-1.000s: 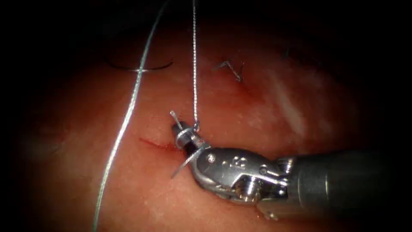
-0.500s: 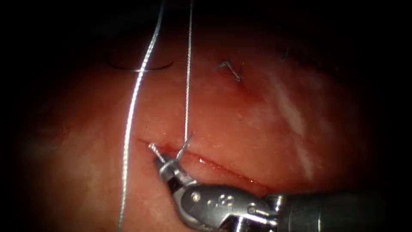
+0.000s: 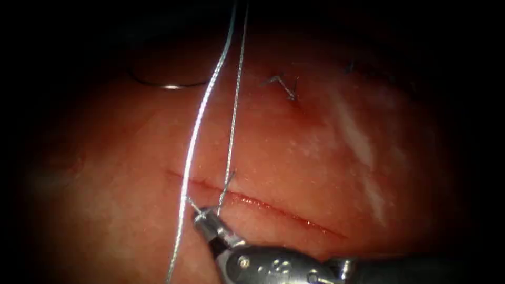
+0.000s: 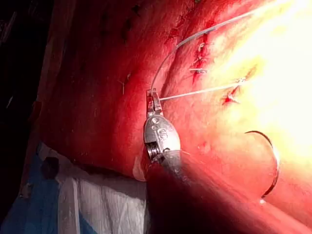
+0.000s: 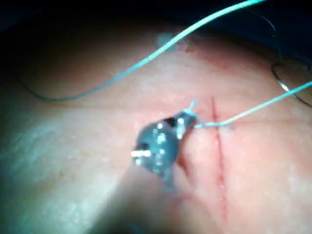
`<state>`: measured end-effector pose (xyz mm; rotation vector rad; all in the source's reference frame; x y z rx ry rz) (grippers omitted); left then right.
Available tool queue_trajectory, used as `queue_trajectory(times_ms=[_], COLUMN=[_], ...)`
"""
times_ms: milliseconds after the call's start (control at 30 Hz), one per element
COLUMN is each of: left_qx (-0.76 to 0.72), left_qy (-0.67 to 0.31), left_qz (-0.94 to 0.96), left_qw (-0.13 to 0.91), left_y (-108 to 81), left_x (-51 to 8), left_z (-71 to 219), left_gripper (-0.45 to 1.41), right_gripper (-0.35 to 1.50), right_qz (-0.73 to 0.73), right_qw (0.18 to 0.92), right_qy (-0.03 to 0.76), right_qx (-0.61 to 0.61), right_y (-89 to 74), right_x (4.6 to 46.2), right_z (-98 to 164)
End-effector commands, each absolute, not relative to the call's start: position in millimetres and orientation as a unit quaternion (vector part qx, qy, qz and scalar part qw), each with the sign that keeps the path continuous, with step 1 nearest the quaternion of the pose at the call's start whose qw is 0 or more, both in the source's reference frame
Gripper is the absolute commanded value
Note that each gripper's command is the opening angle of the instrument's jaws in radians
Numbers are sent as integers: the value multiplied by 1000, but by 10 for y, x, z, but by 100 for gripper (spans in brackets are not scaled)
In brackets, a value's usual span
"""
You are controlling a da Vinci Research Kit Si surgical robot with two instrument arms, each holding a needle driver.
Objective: Wound Closure
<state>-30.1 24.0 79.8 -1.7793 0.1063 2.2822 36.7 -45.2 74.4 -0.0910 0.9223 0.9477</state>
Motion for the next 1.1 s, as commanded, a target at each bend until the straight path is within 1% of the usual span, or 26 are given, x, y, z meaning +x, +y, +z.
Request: queue_trajectory(times_ms=[33, 300, 1100], left_qx=[-610, -607, -597], left_qy=[40, 45, 58], left_qz=[782, 783, 789], left_qw=[121, 127, 131], left_y=[251, 271, 278], left_x=[-307, -312, -341], left_z=[804, 812, 852], left_gripper=[-45, -45, -45], right_gripper=[-35, -35, -35], right_qz=[440, 436, 420], right_qw=[788, 790, 790], right_qy=[429, 430, 445], right_qx=[-41, -39, -26], right_y=[-457, -465, -484], right_x=[373, 367, 375], right_z=[744, 732, 715])
